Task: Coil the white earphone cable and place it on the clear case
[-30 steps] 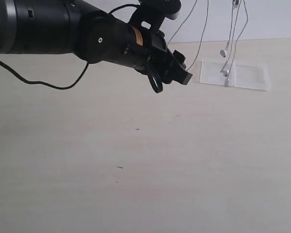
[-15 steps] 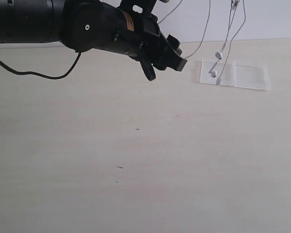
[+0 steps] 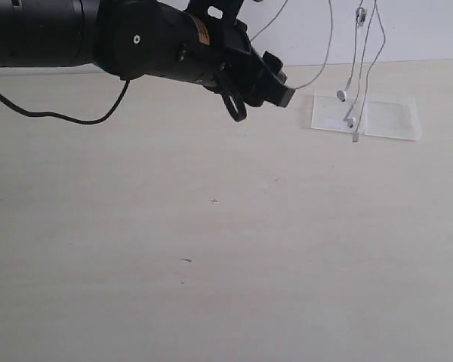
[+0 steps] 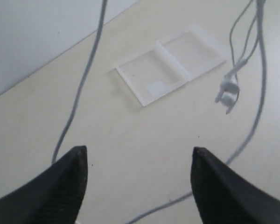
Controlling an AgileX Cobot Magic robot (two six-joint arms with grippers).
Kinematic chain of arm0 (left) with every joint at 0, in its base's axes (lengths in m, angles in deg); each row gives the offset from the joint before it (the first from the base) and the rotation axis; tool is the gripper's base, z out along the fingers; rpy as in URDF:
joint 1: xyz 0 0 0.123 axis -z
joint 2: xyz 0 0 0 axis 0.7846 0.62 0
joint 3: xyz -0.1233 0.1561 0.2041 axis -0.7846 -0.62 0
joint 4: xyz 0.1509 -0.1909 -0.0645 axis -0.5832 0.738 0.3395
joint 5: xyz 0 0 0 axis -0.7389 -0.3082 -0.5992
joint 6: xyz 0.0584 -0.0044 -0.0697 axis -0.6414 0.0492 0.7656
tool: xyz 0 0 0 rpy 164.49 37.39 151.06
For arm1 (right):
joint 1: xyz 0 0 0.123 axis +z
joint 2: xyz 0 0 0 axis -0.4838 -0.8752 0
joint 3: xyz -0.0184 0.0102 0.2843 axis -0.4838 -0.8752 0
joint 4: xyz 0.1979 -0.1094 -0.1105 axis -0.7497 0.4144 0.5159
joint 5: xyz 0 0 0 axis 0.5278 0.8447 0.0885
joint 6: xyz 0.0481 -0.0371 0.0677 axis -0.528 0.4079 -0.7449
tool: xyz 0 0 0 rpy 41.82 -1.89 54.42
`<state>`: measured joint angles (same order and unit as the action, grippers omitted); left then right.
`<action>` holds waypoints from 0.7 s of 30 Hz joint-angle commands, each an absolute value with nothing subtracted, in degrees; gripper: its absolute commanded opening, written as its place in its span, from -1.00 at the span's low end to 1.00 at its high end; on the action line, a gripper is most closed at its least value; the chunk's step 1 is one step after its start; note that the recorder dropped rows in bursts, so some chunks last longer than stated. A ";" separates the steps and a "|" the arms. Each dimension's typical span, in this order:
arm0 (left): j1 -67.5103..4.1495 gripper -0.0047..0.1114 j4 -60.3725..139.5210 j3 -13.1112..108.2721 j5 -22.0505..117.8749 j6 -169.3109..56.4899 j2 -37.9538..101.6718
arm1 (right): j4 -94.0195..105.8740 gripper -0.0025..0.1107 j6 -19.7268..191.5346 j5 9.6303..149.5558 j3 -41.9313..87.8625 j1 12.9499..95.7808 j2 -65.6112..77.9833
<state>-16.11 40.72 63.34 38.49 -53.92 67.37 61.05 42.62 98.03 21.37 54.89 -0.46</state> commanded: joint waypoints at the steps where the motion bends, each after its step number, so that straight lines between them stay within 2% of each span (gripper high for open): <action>1: -16.91 0.15 43.89 63.09 43.26 -43.86 66.80 | 61.27 -0.96 43.18 98.10 21.99 54.95 -1.70; 8: -17.71 0.15 43.51 63.09 43.83 -42.72 66.80 | 62.02 -0.96 43.18 97.48 21.99 54.95 -1.33; 15: -17.81 0.15 43.20 63.09 40.15 -56.39 66.80 | 62.16 -0.96 43.18 97.48 21.99 54.95 -1.33; 21: -18.48 0.15 43.20 63.09 39.87 -58.59 65.71 | 61.40 -0.96 43.32 97.11 21.99 54.95 -1.33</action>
